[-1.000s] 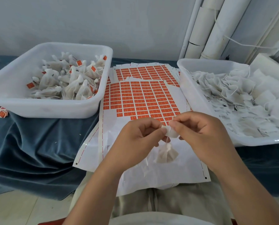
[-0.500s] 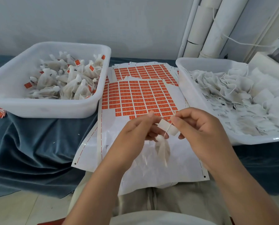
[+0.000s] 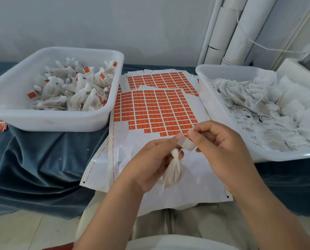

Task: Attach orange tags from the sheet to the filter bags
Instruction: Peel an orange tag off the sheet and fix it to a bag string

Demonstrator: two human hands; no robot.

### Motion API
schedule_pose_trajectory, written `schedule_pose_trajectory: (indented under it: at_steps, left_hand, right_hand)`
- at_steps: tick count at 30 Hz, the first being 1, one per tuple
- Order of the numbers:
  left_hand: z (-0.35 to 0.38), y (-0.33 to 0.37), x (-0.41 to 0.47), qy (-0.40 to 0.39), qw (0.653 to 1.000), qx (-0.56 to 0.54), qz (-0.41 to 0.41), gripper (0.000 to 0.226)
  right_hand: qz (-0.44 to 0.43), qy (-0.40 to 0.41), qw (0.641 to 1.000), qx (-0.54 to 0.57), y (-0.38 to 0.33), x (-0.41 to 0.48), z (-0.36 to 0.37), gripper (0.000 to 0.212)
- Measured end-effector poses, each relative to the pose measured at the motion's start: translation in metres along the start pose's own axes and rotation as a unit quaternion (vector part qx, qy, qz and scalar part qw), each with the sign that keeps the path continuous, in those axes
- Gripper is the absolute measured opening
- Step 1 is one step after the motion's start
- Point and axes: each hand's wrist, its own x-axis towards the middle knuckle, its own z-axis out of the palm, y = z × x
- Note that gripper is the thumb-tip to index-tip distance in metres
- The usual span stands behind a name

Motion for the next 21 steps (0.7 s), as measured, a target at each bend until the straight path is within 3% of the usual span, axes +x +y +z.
schedule_pose_trajectory:
  at_steps: [5, 17, 21]
  left_hand:
    - [-0.003, -0.003, 0.002, 0.013, 1.000, -0.010, 0.003, 0.035]
    - [0.002, -0.003, 0.001, 0.055, 0.998, -0.007, 0.022, 0.036]
    - [0.002, -0.004, 0.001, 0.061, 0.998, 0.004, 0.033, 0.041]
  right_hand:
    - [-0.027, 0.009, 0.998, -0.055, -0.001, -0.003, 0.000, 0.011]
    - [0.008, 0.006, 1.000, -0.001, 0.006, 0.000, 0.002, 0.007]
    - [0.027, 0.009, 0.999, 0.030, 0.009, 0.001, 0.004, 0.016]
